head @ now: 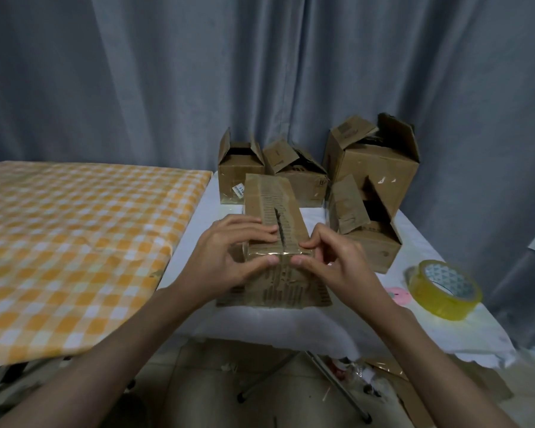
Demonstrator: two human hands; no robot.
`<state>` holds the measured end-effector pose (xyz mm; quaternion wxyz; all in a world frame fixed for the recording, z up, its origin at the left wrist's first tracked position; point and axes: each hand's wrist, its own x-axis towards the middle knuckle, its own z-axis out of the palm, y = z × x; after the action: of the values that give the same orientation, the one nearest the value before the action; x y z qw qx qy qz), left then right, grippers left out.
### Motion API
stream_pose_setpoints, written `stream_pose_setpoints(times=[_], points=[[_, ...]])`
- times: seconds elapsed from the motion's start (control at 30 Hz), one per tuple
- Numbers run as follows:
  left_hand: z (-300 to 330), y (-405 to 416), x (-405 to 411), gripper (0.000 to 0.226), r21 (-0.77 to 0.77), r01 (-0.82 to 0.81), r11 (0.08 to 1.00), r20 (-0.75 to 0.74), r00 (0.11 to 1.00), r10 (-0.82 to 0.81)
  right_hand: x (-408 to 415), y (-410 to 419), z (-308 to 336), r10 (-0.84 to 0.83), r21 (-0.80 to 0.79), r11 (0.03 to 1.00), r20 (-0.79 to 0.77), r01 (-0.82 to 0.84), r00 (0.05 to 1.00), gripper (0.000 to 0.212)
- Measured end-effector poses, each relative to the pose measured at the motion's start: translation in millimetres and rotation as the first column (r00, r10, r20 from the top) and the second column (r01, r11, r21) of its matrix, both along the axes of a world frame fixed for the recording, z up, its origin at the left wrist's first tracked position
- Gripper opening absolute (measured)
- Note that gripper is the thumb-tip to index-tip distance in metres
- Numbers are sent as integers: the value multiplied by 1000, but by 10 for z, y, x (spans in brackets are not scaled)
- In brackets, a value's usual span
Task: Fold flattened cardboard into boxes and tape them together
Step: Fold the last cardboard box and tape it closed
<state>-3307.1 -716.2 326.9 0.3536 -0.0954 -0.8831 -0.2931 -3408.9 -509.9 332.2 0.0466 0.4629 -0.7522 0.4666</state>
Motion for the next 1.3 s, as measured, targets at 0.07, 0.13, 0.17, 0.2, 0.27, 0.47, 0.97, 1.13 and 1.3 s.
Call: stream_pose_setpoints(times=[0.07, 0.13, 0.17, 0.2, 0.27, 0.47, 0.97, 1.13, 1.3], points=[[1, 96, -69, 62, -91, 55, 994, 66, 997, -49, 8, 11, -6, 27, -1, 1000, -2, -27, 1000, 22], [-53, 192, -132, 60, -124, 80, 989, 82, 994, -70, 8, 19, -34, 34, -22, 999, 24, -34, 999, 15], [-82, 219, -155, 55, -121, 71, 990, 54, 996, -65, -1, 36, -50, 36, -44, 999, 68, -33, 997, 15], [-100, 234, -168, 49, -108, 56, 993, 23, 998, -54, -13, 54, -62, 36, -68, 997, 118, -28, 992, 16], [-101, 243, -171, 43, -87, 30, 996, -10, 999, -31, -18, 71, -86, 36, -78, 997, 205, -20, 978, 10], [-87, 403, -98, 38, -116, -52, 992, -20, 999, 50, 69, 35, -80, -86, 2, 996, 263, 88, 961, 43], [317, -8, -333, 65, -62, -139, 988, 409, 900, 152, -135, -23, 34, -240, 63, 971, 305, 232, 922, 22], [156, -79, -416, 61, -344, -189, 920, 440, 833, 335, -163, -32, 41, -249, 77, 968, 280, 237, 927, 25], [278, -106, -294, 62, -322, -223, 920, 316, 891, 327, -232, -9, 80, -215, 70, 977, 335, 203, 917, 30]])
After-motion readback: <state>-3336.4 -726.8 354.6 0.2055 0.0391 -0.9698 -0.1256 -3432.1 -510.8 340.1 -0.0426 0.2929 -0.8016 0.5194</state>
